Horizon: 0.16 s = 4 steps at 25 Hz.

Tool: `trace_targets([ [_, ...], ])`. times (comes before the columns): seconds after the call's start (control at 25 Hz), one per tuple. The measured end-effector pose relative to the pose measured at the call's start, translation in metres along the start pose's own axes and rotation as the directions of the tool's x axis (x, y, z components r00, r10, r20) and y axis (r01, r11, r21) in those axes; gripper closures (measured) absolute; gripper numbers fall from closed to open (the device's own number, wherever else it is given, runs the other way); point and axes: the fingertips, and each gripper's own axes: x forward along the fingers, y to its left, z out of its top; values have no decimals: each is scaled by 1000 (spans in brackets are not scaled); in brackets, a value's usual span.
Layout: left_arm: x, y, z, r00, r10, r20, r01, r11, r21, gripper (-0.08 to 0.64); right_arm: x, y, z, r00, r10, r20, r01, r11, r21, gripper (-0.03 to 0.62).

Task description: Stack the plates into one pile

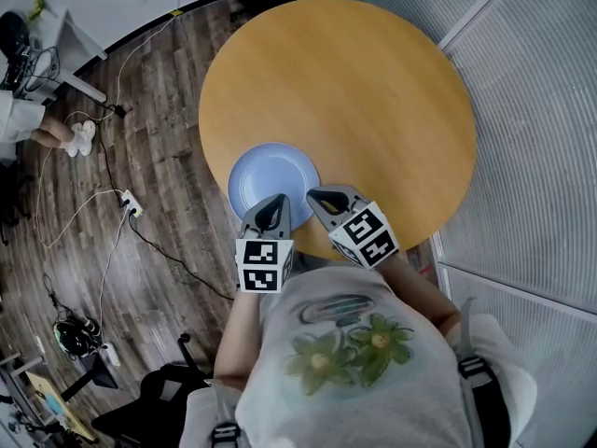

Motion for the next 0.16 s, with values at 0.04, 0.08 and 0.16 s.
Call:
trace_targets([
  [0.04,0,-4,-1,1000,-1,-1,1,1000,1,541,-2,0,-3,1000,3,-2,-3,1000,1,551],
  [0.08,0,-7,-1,1000,-2,-1,2,1000,3,541,-4,0,-6,1000,6,-5,-6,1000,2,551],
  [0.16,1,-14,-2,1000,-4,-2,4,1000,8,541,-8,-1,-11,1000,12,-11,-11,1000,4,551],
])
